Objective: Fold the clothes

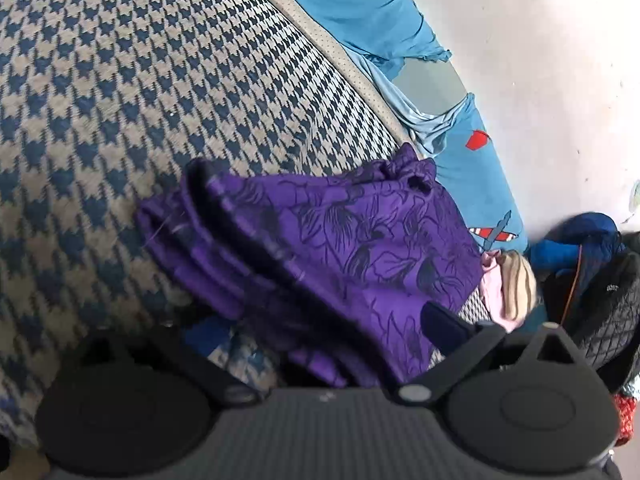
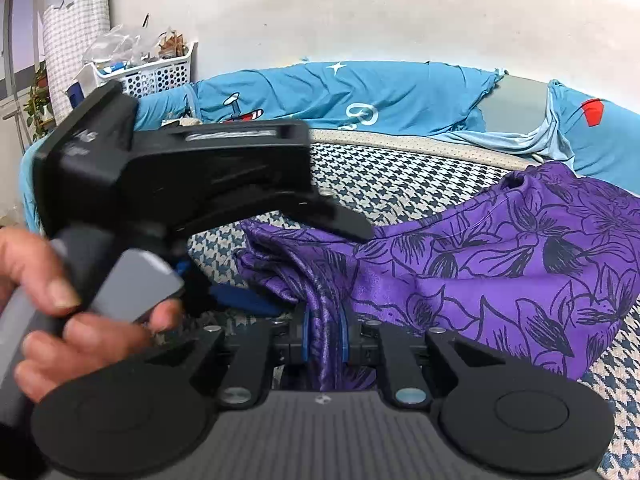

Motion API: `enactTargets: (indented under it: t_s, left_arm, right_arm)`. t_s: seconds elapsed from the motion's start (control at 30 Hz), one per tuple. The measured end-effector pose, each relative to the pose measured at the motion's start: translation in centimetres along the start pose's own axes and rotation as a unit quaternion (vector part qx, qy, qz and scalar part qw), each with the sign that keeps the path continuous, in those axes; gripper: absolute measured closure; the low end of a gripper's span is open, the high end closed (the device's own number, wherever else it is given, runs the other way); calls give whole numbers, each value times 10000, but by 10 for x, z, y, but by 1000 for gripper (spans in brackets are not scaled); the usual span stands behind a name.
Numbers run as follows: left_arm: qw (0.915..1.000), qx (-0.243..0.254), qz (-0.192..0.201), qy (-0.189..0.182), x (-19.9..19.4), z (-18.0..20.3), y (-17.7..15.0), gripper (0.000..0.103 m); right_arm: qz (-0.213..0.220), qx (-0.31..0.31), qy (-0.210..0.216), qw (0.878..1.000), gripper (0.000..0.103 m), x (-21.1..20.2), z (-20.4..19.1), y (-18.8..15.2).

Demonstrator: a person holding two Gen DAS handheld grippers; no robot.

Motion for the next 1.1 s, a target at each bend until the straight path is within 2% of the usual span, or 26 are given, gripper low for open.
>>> enactTargets:
  t_s: [0.03,0.07,0.13,0.2,0.23,0.27,0.3,0.4,0.5,0.8,0.97,1.1]
  left_arm:
    - [10000,20,33,78,2,0,2,18]
    - [9999,36,67,146,4,0,3,29]
    - [9998,-23,104,190,6,-1,5,36]
    - [9995,-3,141,297,8,-1,7,52]
    - [9991,44,161,391,9,-1,8,56]
    - [9987,95,181,476,9,-1,8,63]
    - [9983,135,197,538,9,-2,8,67]
    - [9976,203,212,623,7,-4,7,71]
    - [9971,254,217,680,6,-4,8,73]
    - [9967,326,218,707,7,-2,9,75]
    - [9977,308,204,576,5,0,11,81]
    - [9987,266,97,431,5,7,15,81]
  right_arm:
    - [-5,-5,4,10000,89,0,0,0]
    - [-22,-11,15,10000,89,0,1,0]
    - [-71,-86,16,9999,89,1,0,-1]
    - [-160,-221,-9,9996,88,3,-2,-4]
    - [-218,-285,-22,9994,87,5,-3,-6]
    - [-271,-343,-33,9990,86,6,-4,-8]
    - [-322,-413,-13,9986,79,7,-6,-11]
    - [-452,-727,-89,9963,63,8,-13,-19]
    - [-514,-1029,-233,9931,57,8,-19,-25]
    - [-604,-1244,-392,9896,54,18,-25,-34]
    - [-579,-1221,-406,9900,52,20,-26,-33]
    - [-563,-1292,-462,9889,50,22,-27,-34]
Point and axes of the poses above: each gripper's, at about its wrist camera, not at the fingertips, and x roughly the way its jaws point, z to its right, y to its top, the point moved 4 cm from there along x, roughly the way its jaws point, and after that the axes turned 8 degrees about y, right-handed, at the moved point
